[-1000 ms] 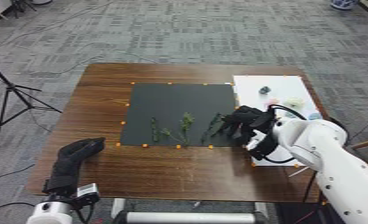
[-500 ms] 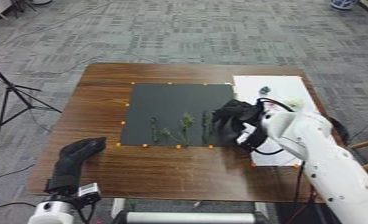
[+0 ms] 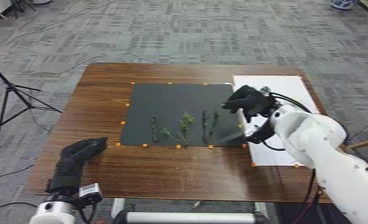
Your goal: Arrange flowers
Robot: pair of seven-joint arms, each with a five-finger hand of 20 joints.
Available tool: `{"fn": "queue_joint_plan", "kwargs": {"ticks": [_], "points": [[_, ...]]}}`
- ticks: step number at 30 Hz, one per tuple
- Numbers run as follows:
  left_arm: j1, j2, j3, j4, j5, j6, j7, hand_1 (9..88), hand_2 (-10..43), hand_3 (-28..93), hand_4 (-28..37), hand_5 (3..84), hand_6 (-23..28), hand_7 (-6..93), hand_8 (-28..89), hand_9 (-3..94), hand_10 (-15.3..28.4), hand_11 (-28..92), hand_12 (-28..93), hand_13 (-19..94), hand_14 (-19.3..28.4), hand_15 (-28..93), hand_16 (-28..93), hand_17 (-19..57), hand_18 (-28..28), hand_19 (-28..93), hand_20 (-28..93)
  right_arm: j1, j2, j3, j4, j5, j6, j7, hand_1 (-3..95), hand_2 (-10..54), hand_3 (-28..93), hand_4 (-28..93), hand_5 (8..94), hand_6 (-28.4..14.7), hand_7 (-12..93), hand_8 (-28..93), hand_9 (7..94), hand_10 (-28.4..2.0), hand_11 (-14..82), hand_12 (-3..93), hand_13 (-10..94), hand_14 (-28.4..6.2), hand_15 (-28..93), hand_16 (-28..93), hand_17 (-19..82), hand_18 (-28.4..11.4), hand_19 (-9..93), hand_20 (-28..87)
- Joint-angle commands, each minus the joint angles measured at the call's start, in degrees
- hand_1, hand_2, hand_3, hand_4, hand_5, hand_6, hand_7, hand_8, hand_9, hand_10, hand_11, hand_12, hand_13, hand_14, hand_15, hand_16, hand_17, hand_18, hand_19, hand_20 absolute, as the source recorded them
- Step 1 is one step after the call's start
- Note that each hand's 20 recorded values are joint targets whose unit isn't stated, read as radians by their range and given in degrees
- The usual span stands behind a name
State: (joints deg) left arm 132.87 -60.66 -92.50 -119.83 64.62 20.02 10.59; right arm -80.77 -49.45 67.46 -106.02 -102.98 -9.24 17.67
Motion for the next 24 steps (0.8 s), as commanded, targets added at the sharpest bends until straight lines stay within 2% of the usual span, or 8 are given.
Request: {"fn": "queue_joint_plan", "kwargs": {"ticks": [1, 6, 12, 19, 22, 24], "points": [[0.56, -0.44, 0.85, 0.31, 0.12, -0.42, -0.94, 36.1, 0.0, 67, -16.9, 55.0, 0.4, 22.4, -9, 52.8, 13.7, 26, 14, 41, 17.0, 24, 1, 2.7, 14.4, 19, 19, 1.1, 5.85, -1.42, 5.82, -17.82, 13.61, -2.09, 34.8, -8.9, 64, -12, 64.3, -4.2, 18, -4, 72.9, -14.5, 14.2, 19.5, 89, -4.3, 54, 35, 60, -15.2, 93, 55], [1.18, -0.45, 0.88, 0.12, -0.07, -0.09, -0.82, 36.1, 0.1, 67, -16.9, 55.1, 0.4, 22.3, -9, 52.7, 13.7, 26, 14, 41, 17.0, 24, 1, 2.7, 14.4, 19, 19, -1.2, 7.87, 0.14, 7.45, -21.86, 11.38, -3.9, 34.4, -9.5, 63, -12, 63.2, -4.0, 19, -4, 72.0, -14.2, 14.8, 20.1, 88, -4.2, 55, 36, 59, -15.4, 93, 56], [0.66, -0.42, 1.07, 0.24, 0.24, -0.34, -1.08, 36.2, 0.1, 67, -16.8, 55.0, 0.3, 22.5, -9, 52.8, 13.7, 26, 14, 41, 16.9, 24, 1, 2.6, 14.4, 19, 19, -3.62, 8.79, 2.12, 8.36, -21.24, 8.2, -4.76, 33.5, -9.5, 64, -13, 62.2, -3.6, 19, -4, 70.3, -13.2, 14.7, 20.1, 87, -4.3, 56, 36, 59, -15.7, 93, 57], [0.76, -0.38, 0.86, 0.17, 0.24, -0.7, -1.17, 36.1, 0.1, 67, -16.8, 55.0, 0.3, 22.5, -9, 52.7, 13.7, 26, 14, 41, 17.0, 24, 1, 2.6, 14.4, 19, 19, -4.96, 8.62, 0.95, 10.37, -30.16, 8.06, -7.92, 33.1, -9.5, 64, -14, 61.4, -3.3, 19, -4, 69.8, -13.2, 14.4, 20.0, 87, -4.3, 58, 35, 59, -16.1, 93, 58], [0.95, -0.55, 0.71, 0.1, 0.25, -0.57, -1.12, 36.1, 0.1, 67, -16.7, 55.0, 0.3, 22.4, -9, 52.7, 13.7, 26, 14, 41, 17.0, 24, 1, 2.7, 14.4, 19, 19, -5.6, 8.45, 0.49, 10.59, -29.7, 7.56, -7.86, 33.9, -9.5, 64, -15, 61.1, -3.0, 19, -4, 69.6, -12.7, 14.5, 20.0, 87, -4.2, 59, 35, 58, -16.3, 93, 59], [0.88, -0.61, 0.79, 0.12, 0.15, -0.51, -1.08, 36.1, 0.1, 67, -16.8, 55.1, 0.2, 22.5, -9, 52.7, 13.6, 26, 14, 41, 17.0, 24, 1, 2.7, 14.4, 19, 19, -5.93, 8.53, -0.48, 11.27, -31.94, 9.57, -7.59, 36.0, -9.5, 64, -17, 61.0, -3.0, 19, -5, 69.6, -12.6, 14.7, 20.2, 86, -4.1, 60, 35, 58, -16.1, 93, 59]]}}
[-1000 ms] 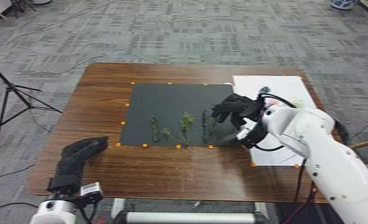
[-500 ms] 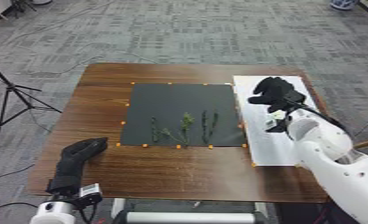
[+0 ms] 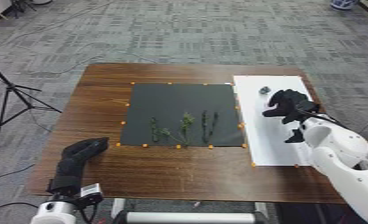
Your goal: Arrange flowers
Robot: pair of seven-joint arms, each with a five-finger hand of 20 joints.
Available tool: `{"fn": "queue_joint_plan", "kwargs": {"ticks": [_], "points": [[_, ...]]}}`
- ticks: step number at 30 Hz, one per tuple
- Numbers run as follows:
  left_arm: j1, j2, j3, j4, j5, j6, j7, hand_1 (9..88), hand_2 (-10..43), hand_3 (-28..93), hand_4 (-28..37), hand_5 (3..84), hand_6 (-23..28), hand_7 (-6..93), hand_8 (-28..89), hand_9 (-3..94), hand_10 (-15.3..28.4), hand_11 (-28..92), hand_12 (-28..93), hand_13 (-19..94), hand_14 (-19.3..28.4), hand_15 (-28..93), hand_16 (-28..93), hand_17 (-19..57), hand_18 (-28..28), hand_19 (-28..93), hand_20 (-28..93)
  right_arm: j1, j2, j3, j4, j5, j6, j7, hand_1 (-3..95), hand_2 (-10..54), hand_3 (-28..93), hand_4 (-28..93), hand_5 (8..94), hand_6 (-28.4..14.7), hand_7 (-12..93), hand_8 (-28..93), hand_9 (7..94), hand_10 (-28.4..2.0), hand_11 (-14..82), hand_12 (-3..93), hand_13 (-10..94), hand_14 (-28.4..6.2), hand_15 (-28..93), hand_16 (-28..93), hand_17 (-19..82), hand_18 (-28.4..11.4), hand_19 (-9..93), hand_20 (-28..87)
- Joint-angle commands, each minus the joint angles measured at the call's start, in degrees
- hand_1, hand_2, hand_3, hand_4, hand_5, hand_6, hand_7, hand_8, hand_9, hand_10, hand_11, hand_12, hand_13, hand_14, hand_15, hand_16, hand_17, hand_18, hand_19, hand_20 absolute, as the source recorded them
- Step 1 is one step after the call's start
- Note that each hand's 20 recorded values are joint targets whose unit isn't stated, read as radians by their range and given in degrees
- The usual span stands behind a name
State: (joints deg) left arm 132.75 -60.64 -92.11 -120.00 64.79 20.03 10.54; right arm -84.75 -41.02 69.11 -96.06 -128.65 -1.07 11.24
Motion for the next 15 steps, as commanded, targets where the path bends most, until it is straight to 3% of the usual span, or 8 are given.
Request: {"fn": "queue_joint_plan", "kwargs": {"ticks": [1, 4, 7, 9, 13, 15], "points": [[1.08, -0.63, 0.38, 0.25, 0.07, -0.48, -1.14, 36.1, 0.1, 67, -16.8, 55.1, 0.2, 22.6, -9, 52.7, 13.7, 26, 14, 41, 17.0, 24, 1, 2.7, 14.4, 19, 19, -1.89, 0.06, -2.89, 1.91, -7.31, 2.87, -0.81, 38.3, -9.5, 64, -17, 61.2, -3.0, 19, -5, 69.8, -12.4, 15.1, 20.3, 86, -4.0, 60, 34, 59, -15.7, 93, 59], [1.22, -0.63, 0.22, 0.24, 0.05, -0.52, -1.13, 36.1, 0.1, 67, -16.8, 55.1, 0.2, 22.6, -9, 52.7, 13.8, 26, 14, 41, 17.0, 24, 1, 2.7, 14.4, 19, 19, -1.58, 0.25, -5.08, 3.27, -7.57, 7.09, 0.43, 47.9, -9.5, 65, -20, 61.9, -2.7, 21, -5, 70.5, -11.6, 17.1, 20.7, 87, -3.3, 61, 34, 59, -14.5, 93, 60], [1.57, -0.51, -0.16, 0.1, -0.18, -0.23, -0.88, 36.1, 0.0, 67, -16.8, 55.1, 0.2, 22.6, -10, 52.7, 13.8, 26, 14, 41, 17.0, 24, 1, 2.7, 14.4, 19, 19, -0.96, 0.69, -6.81, 4.5, -7.2, 12.39, 0.25, 63.3, -9.5, 55, -18, 64.6, -2.3, 22, 15, 77.0, -9.0, 7.5, 33.7, 88, -2.1, 61, 34, 61, -13.5, 93, 59], [1.64, -0.33, -0.63, 0.08, -0.17, -0.36, -0.81, 36.1, 0.0, 67, -16.8, 55.2, 0.2, 22.6, -10, 52.8, 13.7, 26, 14, 41, 17.0, 24, 1, 2.7, 14.4, 19, 19, -0.67, 1.12, -7.24, 4.44, -6.4, 15.4, -0.24, 67.0, -9.5, 55, -17, 69.3, -1.6, 23, 19, 81.8, -9.1, 7.0, 36.3, 89, -1.6, 60, 34, 61, -12.8, 93, 59], [2.07, 0.93, -2.09, -0.06, -0.64, 1.37, 1.09, 36.2, 0.1, 67, -17.0, 55.2, 0.4, 22.5, -10, 52.8, 13.8, 26, 14, 41, 17.1, 24, 1, 2.7, 14.4, 19, 19, 1.61, 2.04, -8.09, 1.41, -2.53, 17.14, -0.57, 68.4, -9.5, 55, -16, 74.1, -1.4, 22, 18, 87.0, -9.6, 8.1, 38.6, 90, -1.1, 59, 35, 63, -12.2, 93, 58], [2.62, 1.95, -2.99, -0.29, -1.22, 4.2, 3.05, 36.3, 0.2, 67, -17.0, 55.2, 0.5, 22.4, -9, 52.9, 13.8, 26, 14, 41, 17.1, 24, 0, 3.1, 14.3, 19, 19, 4.48, 2.12, -9.97, -0.76, 0.49, 16.94, -0.59, 68.3, -9.5, 56, -16, 74.9, -1.5, 22, 18, 87.8, -9.6, 8.4, 39.1, 90, -1.0, 59, 35, 63, -12.2, 93, 58]]}}
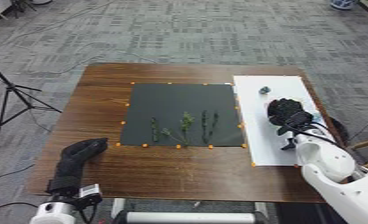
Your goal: Arrange flowers
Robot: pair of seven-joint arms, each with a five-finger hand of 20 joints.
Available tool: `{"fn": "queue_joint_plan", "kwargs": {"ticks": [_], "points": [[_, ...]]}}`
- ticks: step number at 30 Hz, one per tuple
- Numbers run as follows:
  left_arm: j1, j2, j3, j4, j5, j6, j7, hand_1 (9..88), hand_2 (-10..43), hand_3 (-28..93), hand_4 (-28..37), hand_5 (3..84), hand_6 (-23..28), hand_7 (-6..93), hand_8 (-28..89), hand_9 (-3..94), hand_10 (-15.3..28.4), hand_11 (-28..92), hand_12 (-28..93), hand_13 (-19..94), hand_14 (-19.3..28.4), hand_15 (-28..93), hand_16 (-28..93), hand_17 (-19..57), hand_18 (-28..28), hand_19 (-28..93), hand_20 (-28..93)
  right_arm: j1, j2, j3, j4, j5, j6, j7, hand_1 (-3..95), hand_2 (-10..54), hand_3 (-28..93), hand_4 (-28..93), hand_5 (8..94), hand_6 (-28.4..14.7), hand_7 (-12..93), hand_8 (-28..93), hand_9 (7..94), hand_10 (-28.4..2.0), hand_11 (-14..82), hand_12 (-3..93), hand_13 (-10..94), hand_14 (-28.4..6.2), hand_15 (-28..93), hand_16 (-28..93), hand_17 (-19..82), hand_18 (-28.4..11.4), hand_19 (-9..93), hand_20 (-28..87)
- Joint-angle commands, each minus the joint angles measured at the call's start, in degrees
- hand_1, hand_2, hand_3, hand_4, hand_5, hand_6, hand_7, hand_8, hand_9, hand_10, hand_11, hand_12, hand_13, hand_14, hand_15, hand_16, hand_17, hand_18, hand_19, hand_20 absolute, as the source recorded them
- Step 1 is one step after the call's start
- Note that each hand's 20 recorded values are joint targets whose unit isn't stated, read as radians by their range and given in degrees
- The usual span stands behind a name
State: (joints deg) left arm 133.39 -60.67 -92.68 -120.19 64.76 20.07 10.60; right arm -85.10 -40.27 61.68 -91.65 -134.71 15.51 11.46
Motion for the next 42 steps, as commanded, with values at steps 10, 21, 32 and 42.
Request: {"fn": "queue_joint_plan", "kwargs": {"ticks": [10, 21, 32, 42], "points": [[1.23, 4.61, -4.63, 0.13, -7.88, 15.91, 9.72, 26.8, 9.1, 69, -27.0, 51.6, 1.5, 17.2, -9, 51.3, 14.0, 21, 12, 37, 14.2, 11, 0, 6.3, 10.0, 11, 16, 21.62, -3.64, -12.19, -16.66, 27.21, -16.24, -2.08, 66.9, -9.5, 58, -16, 76.2, -1.7, 22, 18, 88.7, -9.6, 8.1, 40.4, 91, -0.9, 58, 36, 63, -12.3, 93, 58], [-1.83, 5.36, -1.79, 0.87, -7.28, 15.61, 9.47, 23.0, 21.8, 66, -28.2, 51.7, 1.5, 16.4, -10, 50.9, 13.9, 19, 11, 34, 12.5, 10, -2, 6.8, 7.6, 8, 15, 29.22, -21.17, -19.88, -12.9, 28.98, -30.19, -1.42, 66.7, -9.5, 58, -16, 76.3, -1.7, 22, 18, 88.5, -9.7, 7.9, 40.9, 91, -0.9, 59, 37, 64, -11.9, 93, 59], [-6.41, 5.4, 1.69, 2.89, -8.76, 16.91, 9.98, 22.2, 21.7, 67, -28.3, 52.6, 1.6, 17.4, -9, 51.3, 13.8, 20, 11, 35, 12.9, 10, -1, 6.2, 8.5, 9, 15, 22.37, -36.05, -22.11, -4.88, 17.95, -32.41, -2.86, 66.7, -9.5, 59, -17, 76.5, -1.7, 22, 18, 88.9, -9.6, 7.7, 40.5, 91, -0.9, 59, 37, 64, -11.8, 93, 60], [-11.45, 5.66, 6.08, 5.3, -10.64, 19.11, 11.42, 21.3, 17.6, 70, -28.3, 41.7, 1.3, 19.7, -11, 46.3, 12.9, 20, 11, 34, 13.6, 10, -1, 5.4, 9.5, 11, 15, 18.9, -43.15, -20.07, 3.81, 8.66, -28.81, -5.06, 66.5, -9.5, 59, -17, 76.4, -1.4, 23, 18, 88.9, -9.3, 7.5, 40.2, 91, -0.9, 59, 37, 64, -12.1, 93, 60]]}}
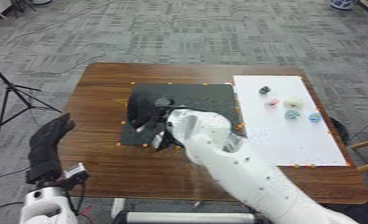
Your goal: Arrange flowers
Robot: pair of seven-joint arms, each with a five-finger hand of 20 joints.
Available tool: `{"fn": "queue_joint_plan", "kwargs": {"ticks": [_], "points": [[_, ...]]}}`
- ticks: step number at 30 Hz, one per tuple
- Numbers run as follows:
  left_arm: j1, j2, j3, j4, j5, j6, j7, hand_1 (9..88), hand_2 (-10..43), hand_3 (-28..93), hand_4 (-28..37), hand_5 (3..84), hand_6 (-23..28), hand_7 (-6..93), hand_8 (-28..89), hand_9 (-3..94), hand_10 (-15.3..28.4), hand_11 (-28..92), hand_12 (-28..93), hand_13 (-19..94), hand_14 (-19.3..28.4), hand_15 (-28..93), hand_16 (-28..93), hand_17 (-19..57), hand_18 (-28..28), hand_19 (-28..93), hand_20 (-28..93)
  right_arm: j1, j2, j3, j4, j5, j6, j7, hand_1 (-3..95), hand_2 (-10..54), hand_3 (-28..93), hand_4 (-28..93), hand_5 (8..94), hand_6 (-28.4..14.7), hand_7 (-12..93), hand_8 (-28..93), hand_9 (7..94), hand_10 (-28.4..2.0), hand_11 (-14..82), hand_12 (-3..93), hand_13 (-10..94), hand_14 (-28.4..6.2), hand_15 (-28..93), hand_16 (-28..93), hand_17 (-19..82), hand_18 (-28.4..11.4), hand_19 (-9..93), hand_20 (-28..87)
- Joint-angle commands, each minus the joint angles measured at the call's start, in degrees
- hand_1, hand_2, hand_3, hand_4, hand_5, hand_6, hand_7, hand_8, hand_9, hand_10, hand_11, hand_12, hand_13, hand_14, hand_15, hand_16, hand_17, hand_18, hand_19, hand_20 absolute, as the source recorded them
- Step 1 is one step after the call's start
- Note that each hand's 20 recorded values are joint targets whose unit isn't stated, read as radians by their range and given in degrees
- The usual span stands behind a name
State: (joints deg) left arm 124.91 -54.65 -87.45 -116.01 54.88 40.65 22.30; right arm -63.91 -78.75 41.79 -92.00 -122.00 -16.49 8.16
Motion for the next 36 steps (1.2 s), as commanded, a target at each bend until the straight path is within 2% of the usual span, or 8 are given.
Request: {"fn": "queue_joint_plan", "kwargs": {"ticks": [1, 10, 18, 25, 26, 27, 29, 36], "points": [[-2.86, -0.54, 0.77, 1.07, -0.53, -1.92, -0.62, 21.3, 17.4, 70, -28.3, 42.0, 1.4, 19.8, -11, 46.3, 12.9, 20, 11, 35, 13.8, 10, -1, 5.3, 9.7, 11, 15, -2.2, -4.87, -0.18, 4.8, -4.14, 4.1, -1.76, 66.5, -9.5, 59, -17, 76.3, -1.3, 23, 18, 88.9, -9.3, 7.5, 40.2, 91, -0.8, 59, 37, 63, -12.2, 93, 60], [-3.85, -1.91, 1.56, 1.64, 1.15, -4.66, -3.73, 21.2, 17.1, 70, -28.3, 45.0, 1.8, 20.1, -11, 46.9, 13.0, 21, 11, 35, 14.4, 11, 0, 5.0, 10.1, 12, 15, -0.56, -5.22, -0.34, 8.65, -7.99, 11.25, -2.6, 66.0, -9.5, 59, -18, 76.2, -1.0, 23, 17, 88.9, -9.2, 7.2, 39.6, 91, -0.9, 59, 37, 63, -12.4, 93, 61], [-5.63, -2.83, 1.51, 2.47, 2.66, -6.82, -6.14, 22.6, 9.9, 71, -28.3, 45.6, 2.1, 19.8, -10, 46.9, 13.3, 22, 12, 36, 15.5, 13, 1, 4.1, 11.5, 13, 15, -1.92, -5.41, 1.36, 8.38, -7.74, 5.4, -1.65, 61.6, -9.5, 59, -16, 71.6, -0.8, 25, 15, 84.4, -8.1, 5.3, 37.2, 90, -1.2, 60, 37, 63, -12.9, 93, 62], [-7.26, -3.2, 1.55, 3.21, 3.54, -7.47, -7.64, 23.1, 7.9, 71, -28.3, 45.4, 2.1, 19.8, -10, 46.9, 13.4, 22, 12, 37, 15.5, 15, 1, 3.8, 12.0, 14, 15, -1.36, -4.6, 1.65, 7.52, -7.39, 2.67, -0.23, 59.4, -9.5, 58, -15, 66.8, -2.0, 20, 15, 78.2, -8.8, 5.1, 32.7, 89, -1.6, 61, 36, 62, -12.9, 93, 62], [-3.57, -2.4, 1.78, 0.23, 3.02, -5.69, -6.02, 23.3, 7.6, 71, -28.3, 45.5, 2.1, 19.9, -10, 46.9, 13.4, 22, 13, 37, 15.5, 15, 1, 3.8, 12.0, 14, 15, -1.09, -4.43, 1.42, 7.56, -7.06, 3.05, 0.08, 58.0, -9.5, 60, -15, 65.7, -2.0, 19, 14, 76.6, -9.3, 6.2, 30.8, 89, -1.6, 61, 36, 62, -12.8, 93, 61], [-6.63, -2.55, 3.87, 1.08, 3.97, -4.48, -7.6, 23.6, 7.2, 71, -28.3, 45.5, 2.1, 19.9, -10, 46.9, 13.4, 22, 13, 37, 15.5, 15, 1, 3.8, 12.0, 14, 15, -0.91, -4.3, 1.32, 7.63, -7.13, 3.26, 0.07, 56.9, -9.5, 61, -15, 64.7, -1.8, 19, 13, 74.7, -9.8, 7.9, 28.2, 89, -1.6, 61, 35, 62, -12.8, 93, 61], [-6.94, -2.66, 4.27, 1.28, 4.2, -4.3, -7.8, 24.1, 6.7, 71, -28.3, 45.4, 2.1, 19.9, -10, 46.9, 13.3, 22, 13, 37, 15.5, 15, 1, 3.7, 12.0, 14, 15, -0.37, -3.65, 0.71, 7.44, -6.45, 4.27, 0.63, 54.4, -9.5, 64, -16, 62.1, -1.6, 19, 9, 70.6, -11.7, 12.0, 20.7, 89, -1.6, 61, 35, 62, -12.7, 93, 60], [-2.75, -2.48, 1.77, -0.09, 3.34, -5.87, -6.29, 25.2, 5.6, 71, -28.3, 45.6, 1.9, 20.1, -10, 47.2, 13.3, 23, 13, 37, 15.7, 16, 1, 3.6, 12.1, 14, 15, 1.52, -0.78, 0.51, 4.6, -2.11, 3.54, 2.05, 50.3, -9.5, 68, -16, 57.8, -1.7, 19, -7, 65.5, -13.4, 10.7, 17.0, 89, -1.8, 60, 34, 62, -12.7, 93, 59]]}}
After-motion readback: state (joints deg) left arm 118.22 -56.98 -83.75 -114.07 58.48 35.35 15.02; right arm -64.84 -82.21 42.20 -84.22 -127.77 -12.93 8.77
